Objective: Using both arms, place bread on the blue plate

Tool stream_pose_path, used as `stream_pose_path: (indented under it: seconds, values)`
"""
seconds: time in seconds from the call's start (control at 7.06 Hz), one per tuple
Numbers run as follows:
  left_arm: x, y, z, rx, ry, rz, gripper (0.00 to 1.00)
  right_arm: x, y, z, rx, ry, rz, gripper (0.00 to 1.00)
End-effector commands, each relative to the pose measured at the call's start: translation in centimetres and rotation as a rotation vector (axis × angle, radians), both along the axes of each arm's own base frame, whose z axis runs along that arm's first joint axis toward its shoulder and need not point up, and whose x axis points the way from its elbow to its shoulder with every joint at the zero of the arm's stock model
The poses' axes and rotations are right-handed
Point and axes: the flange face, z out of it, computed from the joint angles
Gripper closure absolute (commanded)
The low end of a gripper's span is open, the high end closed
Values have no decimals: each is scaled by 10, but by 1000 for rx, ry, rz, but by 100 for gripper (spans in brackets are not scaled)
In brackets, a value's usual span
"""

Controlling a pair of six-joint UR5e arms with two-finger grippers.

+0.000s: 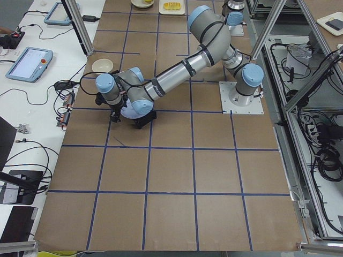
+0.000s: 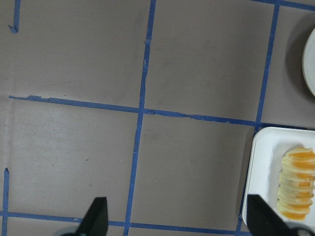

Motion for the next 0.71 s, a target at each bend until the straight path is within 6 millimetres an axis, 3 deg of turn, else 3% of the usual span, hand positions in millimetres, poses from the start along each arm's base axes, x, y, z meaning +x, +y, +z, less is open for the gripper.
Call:
stream_pose_path:
  seconds: [0.0, 0.28, 0.57]
  values:
    - [2, 7, -6, 31, 11, 5, 0, 0, 2, -1, 4, 4, 0, 0]
    - [1, 7, -4, 27, 9, 6, 2, 0, 3, -2, 5, -3, 5, 0]
    - [1, 9, -6, 44, 7, 22, 59, 1, 4, -1, 2, -13, 16, 0]
